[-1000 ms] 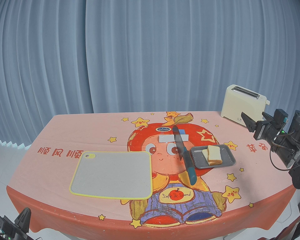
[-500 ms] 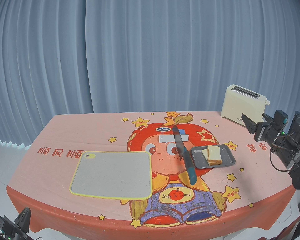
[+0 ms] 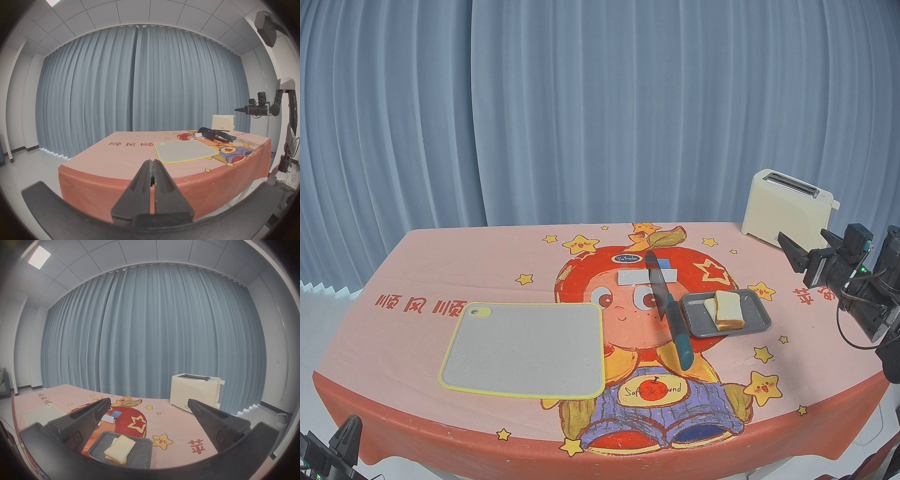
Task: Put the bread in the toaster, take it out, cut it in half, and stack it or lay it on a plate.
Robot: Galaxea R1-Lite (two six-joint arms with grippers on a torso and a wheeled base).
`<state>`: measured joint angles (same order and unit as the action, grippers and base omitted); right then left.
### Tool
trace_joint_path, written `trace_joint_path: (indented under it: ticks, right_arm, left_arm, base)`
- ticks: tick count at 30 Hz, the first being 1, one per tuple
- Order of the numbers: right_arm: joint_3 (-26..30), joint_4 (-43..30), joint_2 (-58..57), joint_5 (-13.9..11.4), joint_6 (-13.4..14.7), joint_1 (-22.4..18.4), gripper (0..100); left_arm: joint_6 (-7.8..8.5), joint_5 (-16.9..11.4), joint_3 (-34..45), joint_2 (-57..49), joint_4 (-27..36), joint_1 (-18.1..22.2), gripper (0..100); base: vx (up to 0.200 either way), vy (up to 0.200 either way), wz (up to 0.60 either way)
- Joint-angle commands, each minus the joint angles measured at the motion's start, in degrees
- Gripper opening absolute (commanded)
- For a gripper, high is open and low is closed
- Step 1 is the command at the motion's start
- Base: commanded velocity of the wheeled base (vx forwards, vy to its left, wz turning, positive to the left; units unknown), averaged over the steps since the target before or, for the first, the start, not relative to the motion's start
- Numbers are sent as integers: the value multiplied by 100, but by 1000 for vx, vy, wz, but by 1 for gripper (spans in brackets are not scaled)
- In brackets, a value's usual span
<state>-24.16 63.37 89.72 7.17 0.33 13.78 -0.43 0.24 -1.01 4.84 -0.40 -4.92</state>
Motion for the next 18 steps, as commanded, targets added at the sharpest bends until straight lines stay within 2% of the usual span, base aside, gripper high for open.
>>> trace_joint_path:
  ticks: [1, 18]
  right_arm:
    - [26, 9, 1, -5, -7, 29, 100]
    - [69, 9, 1, 4, 2, 38, 100]
  left_arm:
    - [-1, 2, 101, 8, -4, 0, 0]
    - [-1, 2, 101, 8, -4, 0, 0]
  base:
    - [0, 0, 0]
    - [0, 0, 0]
